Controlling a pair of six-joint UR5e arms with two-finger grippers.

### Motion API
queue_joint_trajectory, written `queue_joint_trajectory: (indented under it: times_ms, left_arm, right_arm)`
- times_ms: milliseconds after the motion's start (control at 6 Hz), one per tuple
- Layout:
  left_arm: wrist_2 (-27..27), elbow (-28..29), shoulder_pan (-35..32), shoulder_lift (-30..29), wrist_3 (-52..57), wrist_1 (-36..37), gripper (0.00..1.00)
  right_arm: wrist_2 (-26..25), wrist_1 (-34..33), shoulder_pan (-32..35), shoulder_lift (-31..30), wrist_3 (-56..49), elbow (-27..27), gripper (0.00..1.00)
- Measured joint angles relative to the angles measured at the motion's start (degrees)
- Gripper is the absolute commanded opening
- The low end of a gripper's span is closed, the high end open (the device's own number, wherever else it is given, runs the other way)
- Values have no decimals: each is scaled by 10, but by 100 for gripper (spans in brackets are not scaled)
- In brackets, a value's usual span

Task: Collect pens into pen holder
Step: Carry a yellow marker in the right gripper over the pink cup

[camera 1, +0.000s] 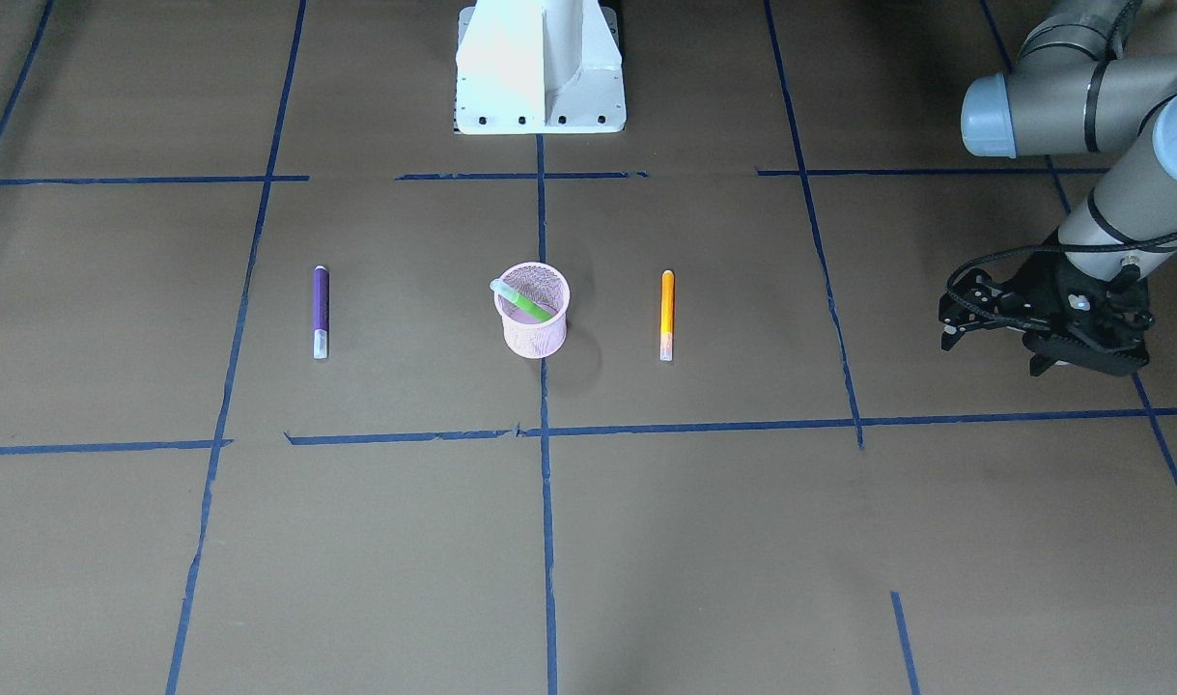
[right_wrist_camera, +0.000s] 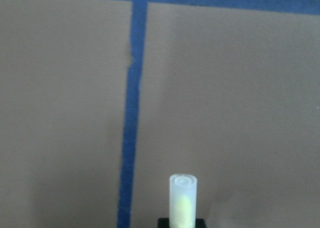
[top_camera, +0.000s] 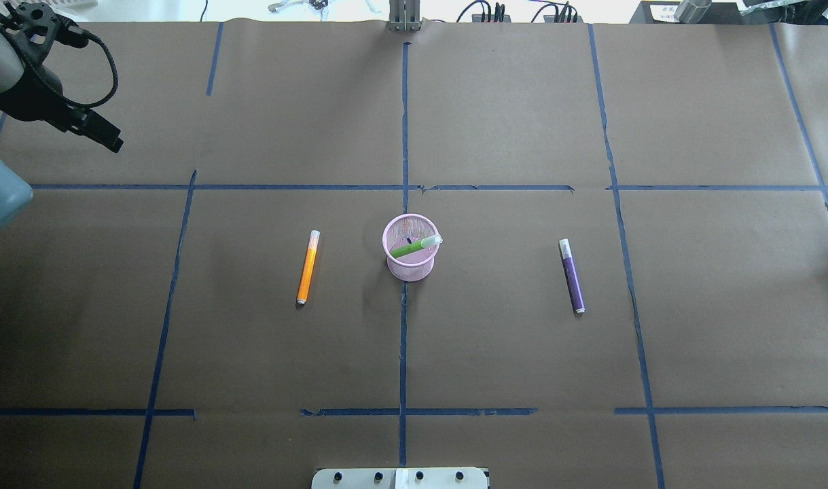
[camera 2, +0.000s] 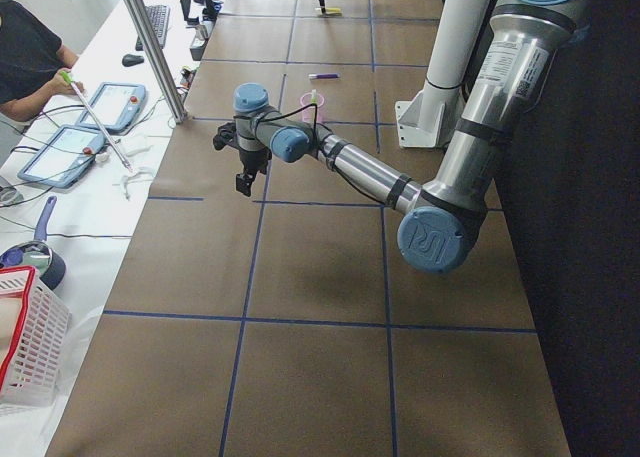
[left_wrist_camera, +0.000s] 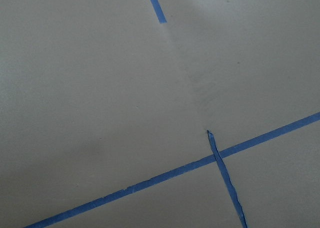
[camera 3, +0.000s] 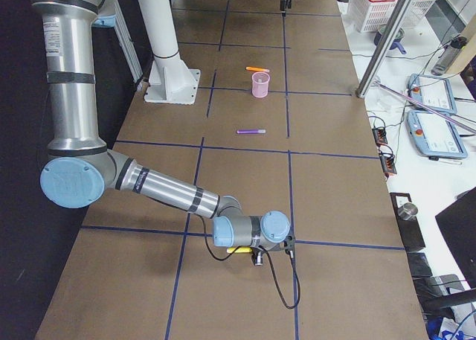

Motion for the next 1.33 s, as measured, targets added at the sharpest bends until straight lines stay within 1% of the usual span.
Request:
queue_joint_trajectory:
  times_ms: [333,500,667,833,1000,1167,1333]
  left_arm:
    - [0,-5,0,0,0,0,100]
    - [0,-6,0,0,1,0,100]
    - [0,-6,-1,0,3,0,100]
    - [0,-10,-1,9,2,0,100]
    - [-2,-16,-6,24,-1,-1,100]
    - [-4,-18,-13,34,-3,-2,100]
    - [-5,-17,-18,39,-4,-2,100]
  right_arm:
    - [6,1,-1,-14,21,97,0]
    - [5,3,-12,-13,54,152,0]
    - [2,3,-37,-4,107,209,0]
    - [-8,4,-77,27,197,255,0]
    - [-40,4,-130,73,306,296,0]
    - [-97,4,-187,114,406,333,0]
    - [-160,3,-242,156,496,356,0]
